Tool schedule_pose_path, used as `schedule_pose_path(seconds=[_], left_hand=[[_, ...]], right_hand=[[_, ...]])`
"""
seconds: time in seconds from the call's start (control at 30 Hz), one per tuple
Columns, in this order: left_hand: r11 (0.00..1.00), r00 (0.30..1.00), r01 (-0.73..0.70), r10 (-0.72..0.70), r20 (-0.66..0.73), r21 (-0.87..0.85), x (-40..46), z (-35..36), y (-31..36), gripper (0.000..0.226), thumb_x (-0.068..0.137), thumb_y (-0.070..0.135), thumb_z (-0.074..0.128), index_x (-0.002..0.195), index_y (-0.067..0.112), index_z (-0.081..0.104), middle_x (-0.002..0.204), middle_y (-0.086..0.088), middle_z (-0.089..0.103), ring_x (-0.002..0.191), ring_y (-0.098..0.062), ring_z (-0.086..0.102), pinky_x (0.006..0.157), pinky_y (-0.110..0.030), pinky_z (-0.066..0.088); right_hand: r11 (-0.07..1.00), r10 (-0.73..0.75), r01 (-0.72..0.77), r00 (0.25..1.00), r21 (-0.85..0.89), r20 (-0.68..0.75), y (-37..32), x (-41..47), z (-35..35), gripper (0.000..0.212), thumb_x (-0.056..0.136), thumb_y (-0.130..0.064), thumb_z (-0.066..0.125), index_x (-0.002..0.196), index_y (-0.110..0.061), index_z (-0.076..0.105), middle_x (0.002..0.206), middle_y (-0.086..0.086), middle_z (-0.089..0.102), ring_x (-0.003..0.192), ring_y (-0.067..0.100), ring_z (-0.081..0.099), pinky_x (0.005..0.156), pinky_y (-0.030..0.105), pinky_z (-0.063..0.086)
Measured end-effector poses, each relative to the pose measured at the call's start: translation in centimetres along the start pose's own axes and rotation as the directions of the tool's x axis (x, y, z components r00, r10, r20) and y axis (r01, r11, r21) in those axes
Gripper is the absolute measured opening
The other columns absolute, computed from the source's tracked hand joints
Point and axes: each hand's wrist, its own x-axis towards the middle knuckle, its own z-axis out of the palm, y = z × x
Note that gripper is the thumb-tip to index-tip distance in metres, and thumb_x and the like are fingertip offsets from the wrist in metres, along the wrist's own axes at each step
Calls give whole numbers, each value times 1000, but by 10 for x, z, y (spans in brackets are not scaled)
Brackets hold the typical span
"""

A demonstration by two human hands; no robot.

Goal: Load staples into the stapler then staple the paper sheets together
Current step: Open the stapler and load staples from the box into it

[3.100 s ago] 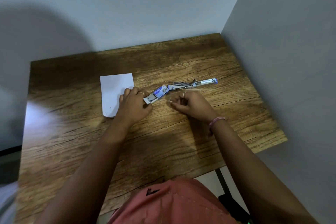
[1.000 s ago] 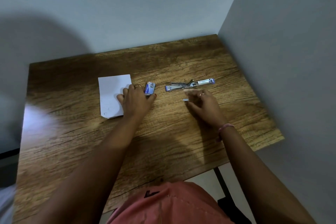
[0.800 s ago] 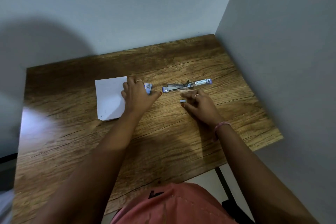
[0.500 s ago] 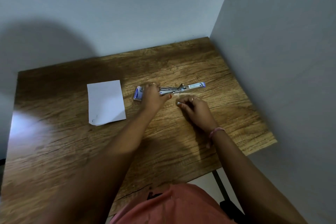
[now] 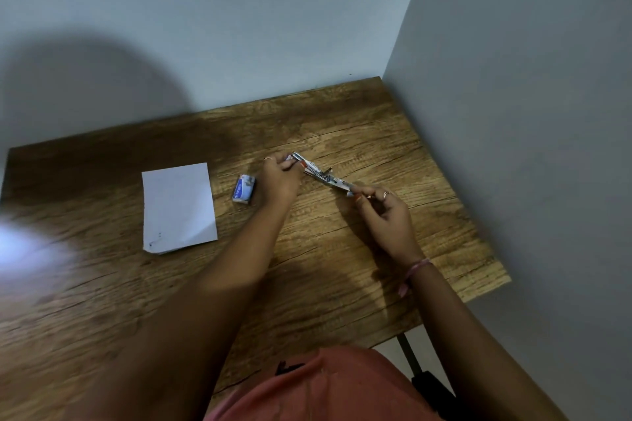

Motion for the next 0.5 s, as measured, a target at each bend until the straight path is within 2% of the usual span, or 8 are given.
schedule_pose_path(seconds=[0.07,0.13,0.23,0.33,0.4,0.5], left_hand=[[999,1000,23,-23,14,-36,-1,5,4,37,86,7,65,122,4,55,118,-8,66,103,-16,62,93,-29,49],[999,999,27,-25,27,-46,-3,10,6,37,88,2,62,124,2,55,120,-9,65,104,-16,61,90,-25,47],[1000,1000,-16,17,20,-25,-6,15,3,40,88,-3,58,128,3,53,124,-11,63,105,-14,60,88,-23,47],[995,999,-51,52,-8,91,-17,18,-8,55,83,4,65,135,7,46,129,-5,56,109,-11,54,87,-21,44],[973,996,-86,87,2,215,-28,24,-16,64,77,19,72,135,10,45,133,-5,50,119,-17,47,97,-31,43],[876,988,-147,152,26,460,-41,35,-18,62,78,42,70,128,10,50,137,-9,42,133,-29,31,110,-43,30]], right_hand=[[998,7,-3,998,63,-59,-5,4,-5,24,90,-10,59,96,-29,71,104,4,68,98,21,65,87,29,51],[984,51,-33,994,173,-99,-9,10,-9,19,92,-8,58,94,-22,71,105,10,68,94,26,68,82,35,55],[964,97,-64,988,256,-119,-12,21,-11,19,93,-5,55,94,-18,69,107,17,68,90,25,70,78,33,57],[952,135,-99,985,290,-105,-9,30,-8,19,94,-4,54,95,-15,69,106,18,69,90,17,70,77,25,55],[941,162,-125,982,314,-96,-7,35,-6,18,94,-5,54,95,-15,70,103,19,70,89,15,69,78,23,53],[932,193,-161,979,324,-70,-5,39,-4,16,93,-4,55,100,-7,69,101,19,69,91,16,68,80,25,55]])
